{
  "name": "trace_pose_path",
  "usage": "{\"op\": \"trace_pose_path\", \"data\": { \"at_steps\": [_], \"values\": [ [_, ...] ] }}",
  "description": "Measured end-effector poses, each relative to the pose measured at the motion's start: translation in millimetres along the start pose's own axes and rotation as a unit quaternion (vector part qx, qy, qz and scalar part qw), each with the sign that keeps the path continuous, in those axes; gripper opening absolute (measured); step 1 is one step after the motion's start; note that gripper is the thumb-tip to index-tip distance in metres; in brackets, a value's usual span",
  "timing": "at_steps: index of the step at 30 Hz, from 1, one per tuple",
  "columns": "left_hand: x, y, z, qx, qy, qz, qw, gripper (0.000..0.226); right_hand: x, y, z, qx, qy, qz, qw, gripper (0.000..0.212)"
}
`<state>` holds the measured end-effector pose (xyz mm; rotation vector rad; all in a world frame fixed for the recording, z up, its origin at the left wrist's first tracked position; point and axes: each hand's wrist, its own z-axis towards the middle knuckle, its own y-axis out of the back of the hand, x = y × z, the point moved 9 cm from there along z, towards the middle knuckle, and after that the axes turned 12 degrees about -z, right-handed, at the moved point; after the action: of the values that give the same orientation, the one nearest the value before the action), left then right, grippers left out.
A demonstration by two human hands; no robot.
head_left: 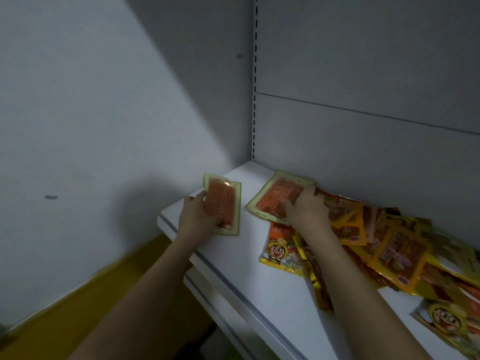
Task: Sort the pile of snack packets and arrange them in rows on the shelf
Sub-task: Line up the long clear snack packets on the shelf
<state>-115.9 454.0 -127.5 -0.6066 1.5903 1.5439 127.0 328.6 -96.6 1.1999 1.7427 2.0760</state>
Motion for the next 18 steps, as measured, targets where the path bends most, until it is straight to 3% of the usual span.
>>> {"op": "trace_pose_path", "data": {
  "at_steps": [5, 10, 16, 18],
  "values": [
    [-2.8, -9.7, 11.9, -0.013, -0.021, -0.279, 0.960, 0.086, -3.4, -18.7, 13.0, 0.027, -0.013, 0.022, 0.999, 0.073],
    [3.7, -12.3, 16.2, 0.008, -0.019, -0.371, 0.929, 0.097, -6.5, -16.3, 17.6, 0.019, -0.013, 0.017, 1.000, 0.067],
    [8.6, -16.0, 22.9, 0.032, -0.024, -0.415, 0.909, 0.096, 0.0, -15.4, 25.2, 0.041, 0.007, 0.176, 0.983, 0.053],
    [9.7, -16.3, 24.5, 0.038, -0.032, -0.427, 0.903, 0.087, 3.5, -13.7, 23.9, 0.052, 0.019, 0.224, 0.973, 0.038]
  ]
}}
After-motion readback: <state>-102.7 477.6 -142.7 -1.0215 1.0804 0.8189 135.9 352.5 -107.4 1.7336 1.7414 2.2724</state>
